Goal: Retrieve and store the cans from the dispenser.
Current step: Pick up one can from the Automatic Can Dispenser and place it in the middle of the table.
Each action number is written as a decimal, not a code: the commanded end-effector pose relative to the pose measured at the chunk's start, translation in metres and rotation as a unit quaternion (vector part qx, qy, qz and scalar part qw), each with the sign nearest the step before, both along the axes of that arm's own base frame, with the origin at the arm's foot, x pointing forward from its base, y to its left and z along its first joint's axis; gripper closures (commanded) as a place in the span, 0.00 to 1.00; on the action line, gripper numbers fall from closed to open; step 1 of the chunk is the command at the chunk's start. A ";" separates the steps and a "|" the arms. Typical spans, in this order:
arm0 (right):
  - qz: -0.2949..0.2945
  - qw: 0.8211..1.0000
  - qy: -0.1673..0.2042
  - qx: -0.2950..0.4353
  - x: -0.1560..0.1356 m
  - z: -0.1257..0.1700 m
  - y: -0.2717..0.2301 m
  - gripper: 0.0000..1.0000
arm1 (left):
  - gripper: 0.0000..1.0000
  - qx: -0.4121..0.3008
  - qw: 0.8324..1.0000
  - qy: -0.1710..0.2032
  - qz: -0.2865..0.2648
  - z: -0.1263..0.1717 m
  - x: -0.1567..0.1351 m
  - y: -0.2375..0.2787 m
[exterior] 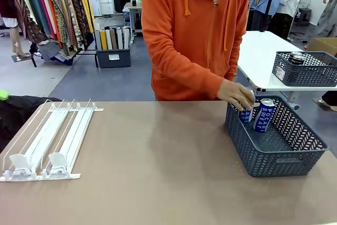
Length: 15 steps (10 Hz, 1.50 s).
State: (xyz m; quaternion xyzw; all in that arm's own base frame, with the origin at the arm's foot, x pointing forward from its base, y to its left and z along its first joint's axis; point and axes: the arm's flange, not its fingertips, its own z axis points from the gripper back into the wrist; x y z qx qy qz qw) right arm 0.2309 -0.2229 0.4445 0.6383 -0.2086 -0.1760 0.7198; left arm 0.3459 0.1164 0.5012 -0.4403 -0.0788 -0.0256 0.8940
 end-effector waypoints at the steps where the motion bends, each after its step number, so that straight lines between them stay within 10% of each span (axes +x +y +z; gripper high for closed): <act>1: -0.003 1.000 -0.001 0.011 0.002 0.006 0.001 0.00 | 0.00 0.005 1.000 -0.019 -0.007 0.010 -0.004 -0.002; 15: -0.003 1.000 -0.001 0.011 0.002 0.006 0.001 0.00 | 0.00 0.005 1.000 -0.019 -0.007 0.010 -0.004 -0.002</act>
